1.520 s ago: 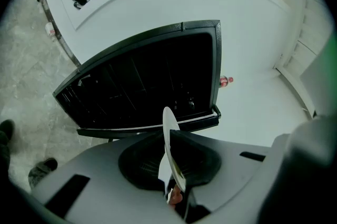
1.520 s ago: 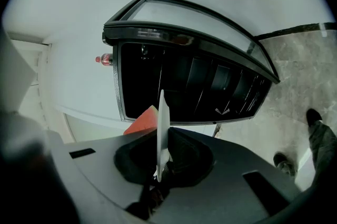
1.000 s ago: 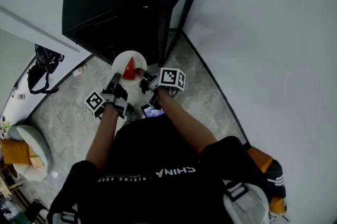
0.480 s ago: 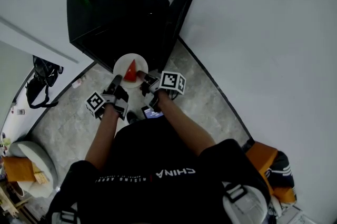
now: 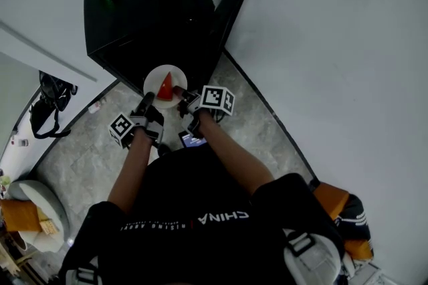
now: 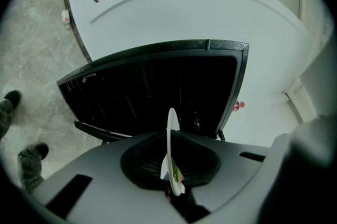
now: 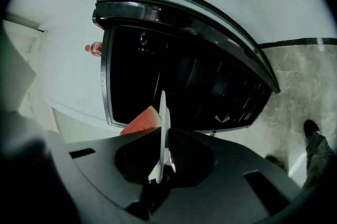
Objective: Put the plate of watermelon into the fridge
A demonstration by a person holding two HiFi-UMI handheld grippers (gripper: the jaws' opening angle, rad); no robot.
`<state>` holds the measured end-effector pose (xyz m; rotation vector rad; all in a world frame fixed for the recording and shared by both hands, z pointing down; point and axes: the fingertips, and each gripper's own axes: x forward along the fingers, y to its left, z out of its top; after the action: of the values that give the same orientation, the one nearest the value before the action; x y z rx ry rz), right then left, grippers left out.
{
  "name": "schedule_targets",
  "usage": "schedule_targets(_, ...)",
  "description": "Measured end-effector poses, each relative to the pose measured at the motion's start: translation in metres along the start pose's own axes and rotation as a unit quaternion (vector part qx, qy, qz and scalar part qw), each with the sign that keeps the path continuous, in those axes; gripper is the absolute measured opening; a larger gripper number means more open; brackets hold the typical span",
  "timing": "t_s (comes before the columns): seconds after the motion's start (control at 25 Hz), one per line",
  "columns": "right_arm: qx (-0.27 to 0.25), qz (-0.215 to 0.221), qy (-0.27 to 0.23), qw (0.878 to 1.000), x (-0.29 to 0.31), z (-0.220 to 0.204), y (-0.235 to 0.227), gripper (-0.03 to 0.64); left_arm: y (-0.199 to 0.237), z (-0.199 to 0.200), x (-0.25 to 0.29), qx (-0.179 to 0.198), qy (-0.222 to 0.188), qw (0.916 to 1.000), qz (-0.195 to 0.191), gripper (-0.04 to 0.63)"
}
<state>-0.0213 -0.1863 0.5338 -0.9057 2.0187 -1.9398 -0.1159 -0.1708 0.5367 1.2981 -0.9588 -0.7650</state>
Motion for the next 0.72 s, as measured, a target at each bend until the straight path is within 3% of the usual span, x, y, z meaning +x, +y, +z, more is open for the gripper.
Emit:
schedule_targets(0.2,0.005,0.006,0.002,1.000,0.002,0.004,0.003,0.031,0.002,0.001,0.004,-0.019,-0.022,0.9996,-0.004,0.025)
schedule_targets(0.48,0.026,-0.002,0.003,1.000,0.004,0.003,-0.006,0.031,0.003,0.004,0.009,-0.016,-0.048,0.9987,0.000,0.025)
schedule_targets(0.72,0.077,0.000,-0.011,0.997,0.013,0.012,-0.023,0.030,0.002,0.010,0.024,0.024,-0.042,0.9988,-0.007,0.026)
